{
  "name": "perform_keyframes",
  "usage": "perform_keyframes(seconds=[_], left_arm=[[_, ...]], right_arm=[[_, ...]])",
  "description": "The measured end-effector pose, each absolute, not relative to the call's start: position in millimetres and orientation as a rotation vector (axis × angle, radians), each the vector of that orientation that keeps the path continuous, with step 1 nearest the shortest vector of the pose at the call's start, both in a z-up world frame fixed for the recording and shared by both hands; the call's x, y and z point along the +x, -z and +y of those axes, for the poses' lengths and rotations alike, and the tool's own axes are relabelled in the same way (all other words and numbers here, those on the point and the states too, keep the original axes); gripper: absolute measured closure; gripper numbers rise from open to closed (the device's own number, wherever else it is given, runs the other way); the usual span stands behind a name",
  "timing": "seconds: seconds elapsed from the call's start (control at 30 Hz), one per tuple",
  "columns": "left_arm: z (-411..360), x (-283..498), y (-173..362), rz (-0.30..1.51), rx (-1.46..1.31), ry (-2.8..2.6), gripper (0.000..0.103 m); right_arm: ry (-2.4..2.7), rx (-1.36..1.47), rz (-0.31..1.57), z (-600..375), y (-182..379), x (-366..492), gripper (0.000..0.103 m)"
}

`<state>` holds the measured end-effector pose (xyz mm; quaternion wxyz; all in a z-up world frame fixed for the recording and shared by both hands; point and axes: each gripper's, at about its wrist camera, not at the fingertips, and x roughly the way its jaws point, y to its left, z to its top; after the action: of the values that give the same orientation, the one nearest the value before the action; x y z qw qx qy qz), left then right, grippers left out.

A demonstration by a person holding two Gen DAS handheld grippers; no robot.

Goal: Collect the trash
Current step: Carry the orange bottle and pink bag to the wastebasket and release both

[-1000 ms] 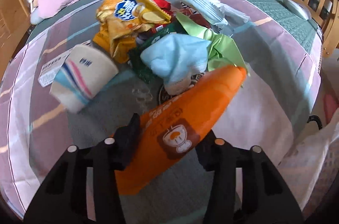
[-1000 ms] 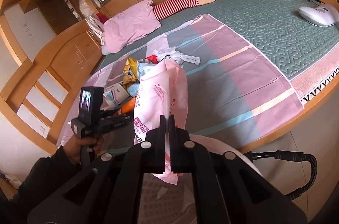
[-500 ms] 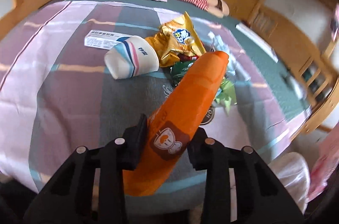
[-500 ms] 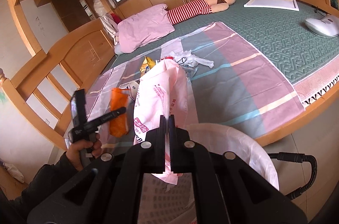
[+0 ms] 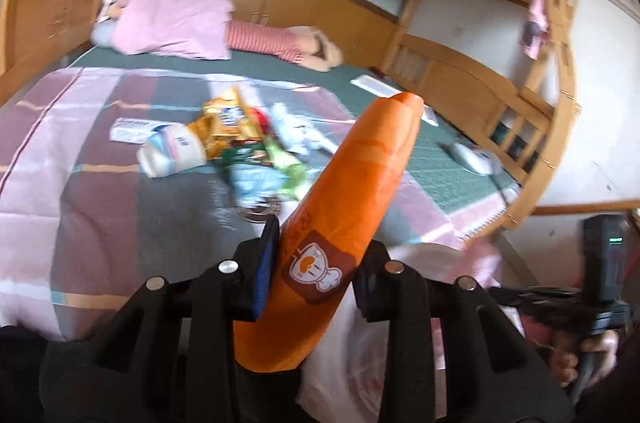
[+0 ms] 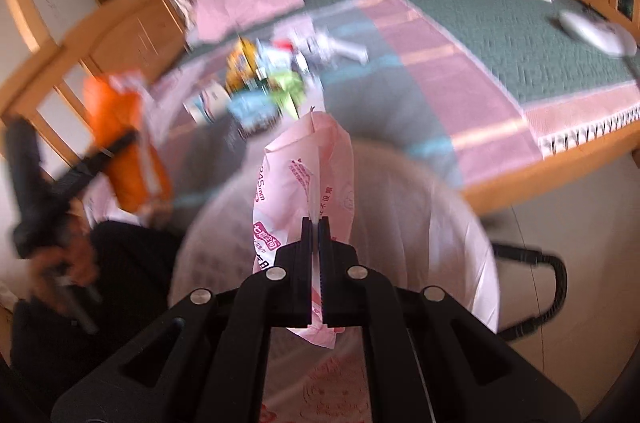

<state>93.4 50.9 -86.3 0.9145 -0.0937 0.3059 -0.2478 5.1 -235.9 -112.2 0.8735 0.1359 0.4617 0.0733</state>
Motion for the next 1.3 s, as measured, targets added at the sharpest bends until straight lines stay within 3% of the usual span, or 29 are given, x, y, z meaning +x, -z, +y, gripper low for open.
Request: perform_keyframes(seconds=[0.4,0.43,0.47,0.53,0.7,0.8,0.93,1.0,1.07,1.13,1.3], left_arm=[[6,67,102,0.706,-0.173,0.654,0.07],[2,66,104,0.717,-0.164,0.658,0.07],[1,65,106,0.721,-0.16,0.66,0.07],[-3,64,109,0.733,-0.151,0.672,0.07],[-18,59,114,0.753,-0.111,0.708,0.069],[-33,57,118,0.778,-0.094,0.737,0.07],[-61,46,121,0.798,-0.017,0.831,0.068],[-74,38,124,0.809,0.032,0.872,0.06],[-83,31,126,0.813,0.089,0.872,0.036],[-83,29,125,0.798,0.109,0.847,0.026],[-63,40,121,0.762,0.062,0.692,0.017]], right_arm=[[-0.148,0.225,0.989,-232,110,0,0.099],[-0.156,0.234,0.994,-234,110,-1,0.092],[-0.158,0.248,0.997,-237,109,-2,0.075],[-0.132,0.291,0.96,-248,100,-6,0.05],[-0.058,0.385,0.744,-284,55,-21,0.047],[-0.017,0.403,0.631,-298,32,-31,0.037],[-0.011,0.42,0.589,-305,22,-34,0.034],[-0.01,0.43,0.591,-306,25,-32,0.033],[-0.015,0.446,0.599,-306,29,-30,0.03],[-0.017,0.463,0.602,-304,32,-29,0.028],[-0.029,0.462,0.62,-298,37,-22,0.027]])
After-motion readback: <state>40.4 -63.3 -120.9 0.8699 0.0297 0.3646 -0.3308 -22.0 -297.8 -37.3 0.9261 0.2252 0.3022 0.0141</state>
